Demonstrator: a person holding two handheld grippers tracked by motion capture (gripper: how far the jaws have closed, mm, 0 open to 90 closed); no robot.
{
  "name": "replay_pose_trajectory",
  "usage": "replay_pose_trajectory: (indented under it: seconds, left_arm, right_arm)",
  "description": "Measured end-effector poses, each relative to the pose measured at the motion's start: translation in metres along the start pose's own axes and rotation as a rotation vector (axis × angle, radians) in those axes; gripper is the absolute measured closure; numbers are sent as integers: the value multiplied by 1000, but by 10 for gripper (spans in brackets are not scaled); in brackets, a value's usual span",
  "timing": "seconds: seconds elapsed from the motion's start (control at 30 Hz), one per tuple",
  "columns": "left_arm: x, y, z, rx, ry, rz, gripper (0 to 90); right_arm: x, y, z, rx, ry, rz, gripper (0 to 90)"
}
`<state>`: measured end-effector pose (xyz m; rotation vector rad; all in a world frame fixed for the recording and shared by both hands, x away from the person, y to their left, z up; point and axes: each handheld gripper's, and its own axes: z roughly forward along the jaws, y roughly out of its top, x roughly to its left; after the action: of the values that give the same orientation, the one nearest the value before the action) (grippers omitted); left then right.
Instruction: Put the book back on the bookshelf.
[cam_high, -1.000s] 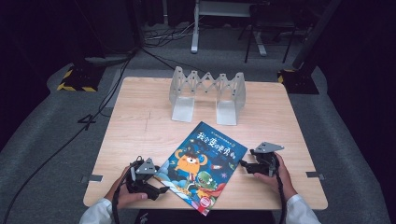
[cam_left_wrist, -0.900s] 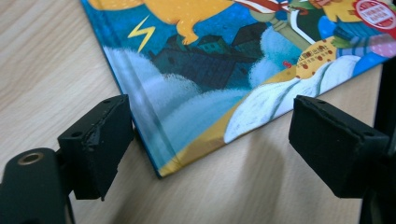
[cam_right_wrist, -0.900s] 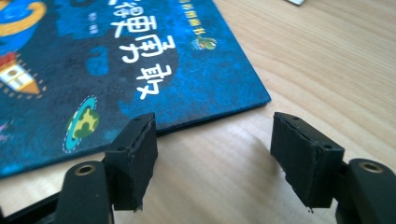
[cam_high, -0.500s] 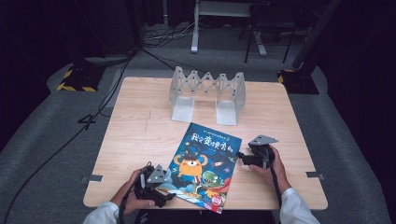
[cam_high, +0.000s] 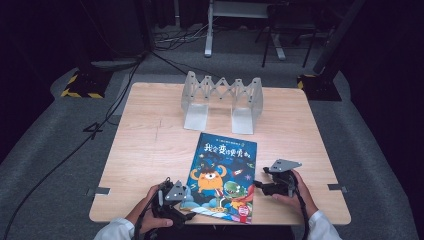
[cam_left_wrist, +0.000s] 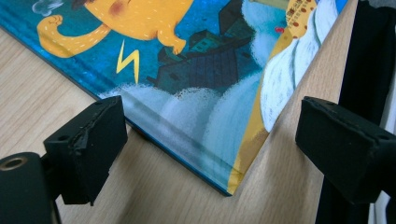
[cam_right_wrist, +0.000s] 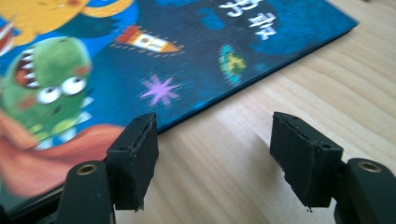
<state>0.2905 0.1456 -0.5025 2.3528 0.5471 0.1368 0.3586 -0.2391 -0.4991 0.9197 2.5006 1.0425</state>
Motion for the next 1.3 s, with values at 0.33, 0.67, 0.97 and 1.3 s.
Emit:
replay_pose_trajectory:
  seconds: [0.33,0.67,0.97,1.3]
  left_arm:
    - [-1,10,10,-14,-20,12,99]
    - [3,17,18,-28,23,12,125]
    - [5,10,12,-25,47,3,101]
    - [16,-1,3,0,71,-26,4]
  right_arm:
    - [-18,4,4,7,-64,55,300]
    - [-26,3,3,4,-68,72,306]
    - [-3,-9,-13,31,-6,15,348]
    - [24,-14,-32,142,44,-54,398]
